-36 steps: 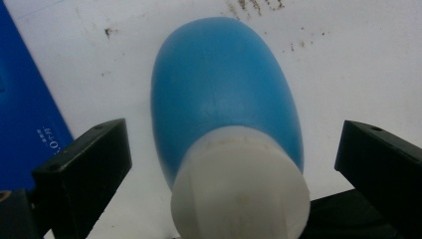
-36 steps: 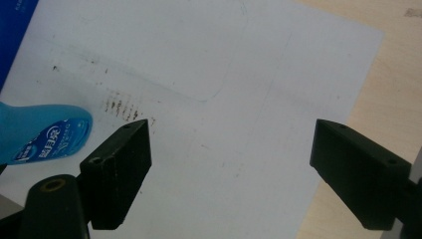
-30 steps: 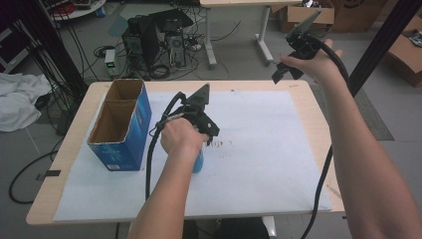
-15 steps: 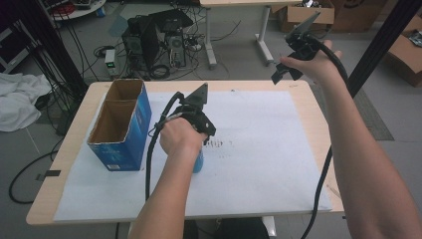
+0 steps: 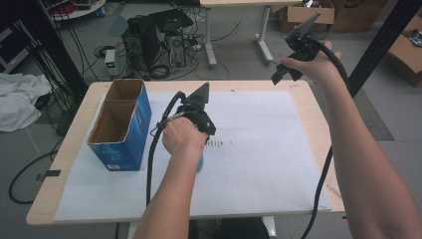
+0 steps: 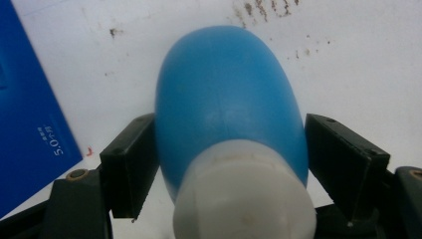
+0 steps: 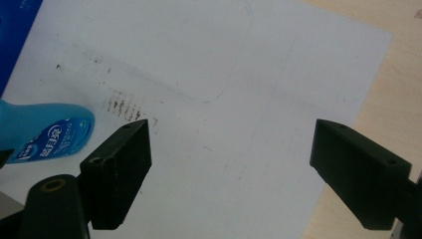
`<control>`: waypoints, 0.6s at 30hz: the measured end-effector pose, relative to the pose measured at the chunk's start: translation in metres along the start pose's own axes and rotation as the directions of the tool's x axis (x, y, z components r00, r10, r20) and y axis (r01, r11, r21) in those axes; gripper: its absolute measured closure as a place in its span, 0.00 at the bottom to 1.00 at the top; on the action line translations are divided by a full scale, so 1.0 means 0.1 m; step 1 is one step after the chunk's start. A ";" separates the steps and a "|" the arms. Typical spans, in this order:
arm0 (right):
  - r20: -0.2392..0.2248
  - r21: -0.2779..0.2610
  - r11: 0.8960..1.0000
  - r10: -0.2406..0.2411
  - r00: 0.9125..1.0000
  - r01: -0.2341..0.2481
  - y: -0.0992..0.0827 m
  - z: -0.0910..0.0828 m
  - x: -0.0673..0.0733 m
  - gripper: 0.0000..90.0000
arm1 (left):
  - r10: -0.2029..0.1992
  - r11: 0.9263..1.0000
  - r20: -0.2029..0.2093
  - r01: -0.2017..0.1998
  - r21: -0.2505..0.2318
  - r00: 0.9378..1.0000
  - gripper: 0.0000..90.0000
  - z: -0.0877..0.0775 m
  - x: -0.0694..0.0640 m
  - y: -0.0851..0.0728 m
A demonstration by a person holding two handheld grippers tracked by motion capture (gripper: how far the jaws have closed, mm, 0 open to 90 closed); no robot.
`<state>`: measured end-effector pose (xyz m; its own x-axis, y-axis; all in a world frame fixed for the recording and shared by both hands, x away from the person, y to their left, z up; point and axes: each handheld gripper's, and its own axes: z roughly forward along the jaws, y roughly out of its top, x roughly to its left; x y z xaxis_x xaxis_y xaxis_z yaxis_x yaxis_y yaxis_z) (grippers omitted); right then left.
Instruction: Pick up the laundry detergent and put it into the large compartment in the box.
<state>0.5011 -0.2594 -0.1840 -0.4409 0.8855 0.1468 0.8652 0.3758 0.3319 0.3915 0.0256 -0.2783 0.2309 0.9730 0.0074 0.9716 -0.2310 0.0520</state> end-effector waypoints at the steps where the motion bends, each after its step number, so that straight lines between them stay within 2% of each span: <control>1: -0.002 0.000 1.000 0.001 1.000 -0.001 0.00 0.00 0.00 0.18 | -0.004 1.000 0.001 0.004 -0.001 1.000 0.30 0.00 0.00 0.00; 11: -0.003 0.005 1.000 0.002 1.000 -0.002 0.00 0.02 0.01 0.18 | -0.003 1.000 -0.013 0.003 -0.003 1.000 0.38 0.01 0.00 0.00; 18: -0.006 0.002 1.000 -0.003 1.000 0.003 0.01 0.02 0.01 0.18 | -0.009 1.000 -0.012 0.009 0.002 1.000 0.39 0.00 0.00 0.01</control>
<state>0.5021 -0.2575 -0.1856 -0.4453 0.8825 0.1514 0.8641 0.3793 0.3308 0.3930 0.0257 -0.2786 0.2217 0.9749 0.0191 0.9737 -0.2224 0.0502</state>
